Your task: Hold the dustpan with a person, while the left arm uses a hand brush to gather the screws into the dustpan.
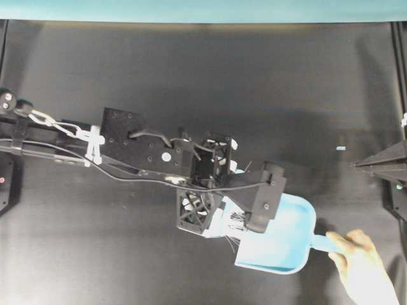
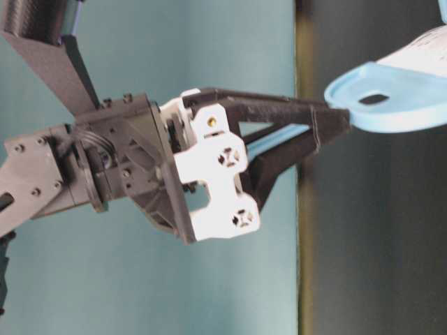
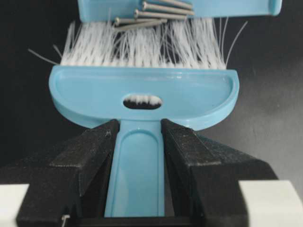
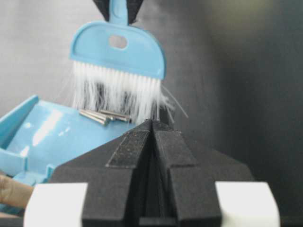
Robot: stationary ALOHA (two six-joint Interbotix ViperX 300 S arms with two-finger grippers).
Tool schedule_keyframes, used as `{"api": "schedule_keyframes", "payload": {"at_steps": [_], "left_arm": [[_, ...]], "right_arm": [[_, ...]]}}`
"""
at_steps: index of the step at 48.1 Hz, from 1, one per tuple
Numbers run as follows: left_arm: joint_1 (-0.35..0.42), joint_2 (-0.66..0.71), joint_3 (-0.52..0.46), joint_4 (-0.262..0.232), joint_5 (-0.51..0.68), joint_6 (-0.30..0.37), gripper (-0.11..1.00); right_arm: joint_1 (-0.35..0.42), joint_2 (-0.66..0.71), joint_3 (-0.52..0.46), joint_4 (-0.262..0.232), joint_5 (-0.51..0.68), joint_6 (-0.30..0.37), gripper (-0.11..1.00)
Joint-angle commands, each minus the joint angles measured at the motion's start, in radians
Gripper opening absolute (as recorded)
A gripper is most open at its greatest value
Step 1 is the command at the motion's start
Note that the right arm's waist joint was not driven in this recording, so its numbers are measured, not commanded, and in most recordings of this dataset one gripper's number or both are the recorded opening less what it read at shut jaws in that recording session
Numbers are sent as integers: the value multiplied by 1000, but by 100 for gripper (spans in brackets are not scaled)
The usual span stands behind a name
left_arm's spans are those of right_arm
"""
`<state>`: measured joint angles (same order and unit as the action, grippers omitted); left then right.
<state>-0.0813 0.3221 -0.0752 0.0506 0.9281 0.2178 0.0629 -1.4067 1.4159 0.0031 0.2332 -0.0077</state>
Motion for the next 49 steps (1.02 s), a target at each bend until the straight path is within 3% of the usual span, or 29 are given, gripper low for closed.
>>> {"api": "schedule_keyframes", "payload": {"at_steps": [1, 31, 49], "left_arm": [[-9, 17, -29, -2, -11, 2, 32], [-55, 110, -252, -2, 34, 21, 32], [-52, 69, -253, 0, 137, 28, 32]], "right_arm": [[0, 5, -5, 0, -5, -6, 1], [0, 5, -5, 0, -5, -6, 1], [0, 3, -5, 0, -5, -6, 1]]}}
